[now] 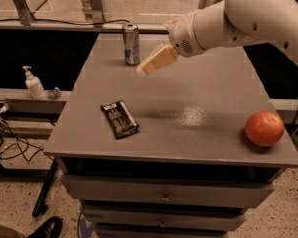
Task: Pick redbull can
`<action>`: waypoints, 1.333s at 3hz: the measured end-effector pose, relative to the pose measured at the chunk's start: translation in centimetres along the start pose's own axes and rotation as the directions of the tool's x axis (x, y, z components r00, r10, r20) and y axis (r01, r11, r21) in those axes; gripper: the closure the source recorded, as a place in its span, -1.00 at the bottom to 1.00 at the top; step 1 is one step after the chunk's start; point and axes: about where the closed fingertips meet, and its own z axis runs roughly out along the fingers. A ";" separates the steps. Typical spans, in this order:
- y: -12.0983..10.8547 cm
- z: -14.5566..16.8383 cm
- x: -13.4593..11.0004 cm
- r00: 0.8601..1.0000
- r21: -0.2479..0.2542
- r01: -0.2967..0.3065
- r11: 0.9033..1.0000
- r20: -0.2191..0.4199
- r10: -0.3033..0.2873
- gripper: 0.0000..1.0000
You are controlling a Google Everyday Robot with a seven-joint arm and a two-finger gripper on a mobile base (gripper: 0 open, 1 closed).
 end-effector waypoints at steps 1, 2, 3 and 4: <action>-2.4 4.0 0.9 0.995 0.007 -0.021 1.000 0.092 0.021 -1.00; -4.8 7.9 2.3 0.989 0.007 -0.057 0.998 0.137 0.055 -1.00; -6.5 10.7 2.5 0.986 0.010 -0.089 0.996 0.144 0.087 -1.00; -7.8 13.0 1.8 0.982 0.014 -0.126 0.992 0.144 0.123 -1.00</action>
Offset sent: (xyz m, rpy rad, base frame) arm 0.1275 0.0246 -0.0718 0.2073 -0.0260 -0.0179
